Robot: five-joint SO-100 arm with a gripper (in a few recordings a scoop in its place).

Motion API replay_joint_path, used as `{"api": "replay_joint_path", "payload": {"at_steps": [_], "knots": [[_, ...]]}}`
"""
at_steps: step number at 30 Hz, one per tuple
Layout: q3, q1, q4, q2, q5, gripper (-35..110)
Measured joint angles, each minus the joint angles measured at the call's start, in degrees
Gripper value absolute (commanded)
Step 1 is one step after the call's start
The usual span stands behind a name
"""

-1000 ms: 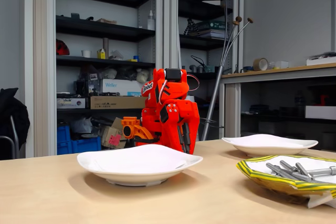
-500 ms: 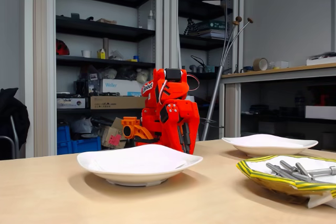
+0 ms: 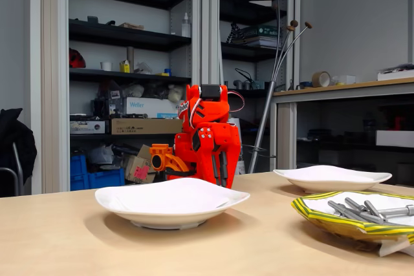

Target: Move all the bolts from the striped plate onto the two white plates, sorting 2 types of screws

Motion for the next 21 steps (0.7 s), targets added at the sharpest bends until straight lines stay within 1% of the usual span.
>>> {"api": "replay_joint_path", "payload": {"at_steps": [4, 11, 16, 21], "knots": [[-2.1, -0.3, 0.8, 0.7, -0.4, 0], [-9.4, -4.4, -0.6, -1.3, 0.9, 0], [-17.4, -5.4, -2.6, -9.5, 0.7, 0], [-29.0, -5.7, -7.8, -25.0, -3.5, 0]]}}
